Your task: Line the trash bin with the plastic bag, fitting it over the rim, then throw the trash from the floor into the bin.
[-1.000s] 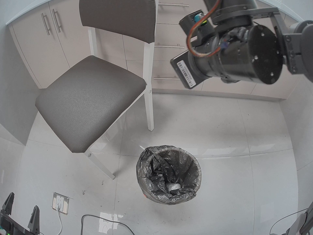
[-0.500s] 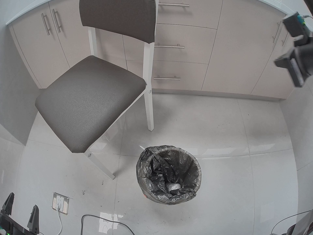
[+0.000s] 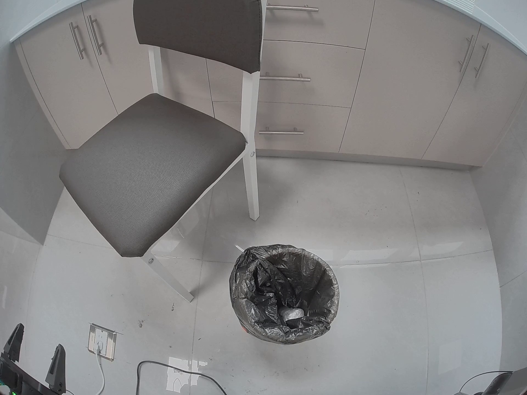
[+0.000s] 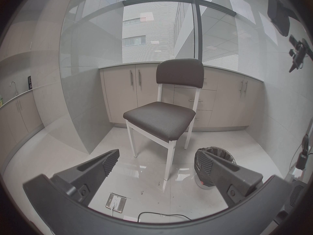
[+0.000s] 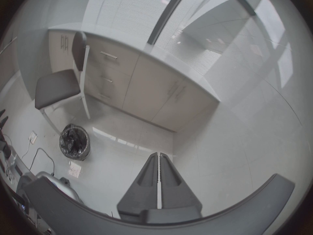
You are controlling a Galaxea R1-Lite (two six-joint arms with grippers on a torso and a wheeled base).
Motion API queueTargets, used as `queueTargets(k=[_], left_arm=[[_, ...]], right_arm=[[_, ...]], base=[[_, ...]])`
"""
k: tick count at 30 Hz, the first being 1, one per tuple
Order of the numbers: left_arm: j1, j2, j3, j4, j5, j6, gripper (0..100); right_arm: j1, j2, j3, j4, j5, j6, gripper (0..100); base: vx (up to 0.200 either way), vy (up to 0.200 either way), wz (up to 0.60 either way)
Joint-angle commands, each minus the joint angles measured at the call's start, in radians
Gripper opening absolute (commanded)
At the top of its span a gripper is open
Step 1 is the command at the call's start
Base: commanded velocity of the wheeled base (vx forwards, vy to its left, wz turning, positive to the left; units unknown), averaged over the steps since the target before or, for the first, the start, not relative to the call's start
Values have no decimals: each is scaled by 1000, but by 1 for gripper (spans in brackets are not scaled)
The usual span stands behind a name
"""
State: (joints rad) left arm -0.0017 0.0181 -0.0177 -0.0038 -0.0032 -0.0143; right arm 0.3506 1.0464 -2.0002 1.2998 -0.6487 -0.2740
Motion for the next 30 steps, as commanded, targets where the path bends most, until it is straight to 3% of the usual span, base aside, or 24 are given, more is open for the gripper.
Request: queueTargets(k=[1, 6, 12, 19, 25, 29, 30], left_arm=[[0, -13, 18, -1, 0, -1, 100], [0, -13, 18, -1, 2, 2, 100], [0, -15, 18, -1, 3, 2, 100], [0, -15, 18, -1, 3, 2, 100], [0, -15, 18, -1, 3, 2, 100], [0, -15, 18, -1, 3, 2, 100], [0, -15, 18, -1, 3, 2, 100]], right_arm=[[-173, -336, 0, 21, 69, -30, 0], [-279, -572, 0, -2, 126, -39, 0], [-341, -773, 0, -59, 127, -37, 0], [-391, -967, 0, -74, 135, -37, 0], [-383, -985, 0, -60, 169, -17, 0], [-352, -1046, 0, -19, 354, -8, 0], [-352, -1046, 0, -19, 354, -8, 0]], base=[[0, 0, 0], [0, 0, 0], [0, 0, 0], [0, 0, 0], [0, 0, 0], [0, 0, 0], [0, 0, 0]])
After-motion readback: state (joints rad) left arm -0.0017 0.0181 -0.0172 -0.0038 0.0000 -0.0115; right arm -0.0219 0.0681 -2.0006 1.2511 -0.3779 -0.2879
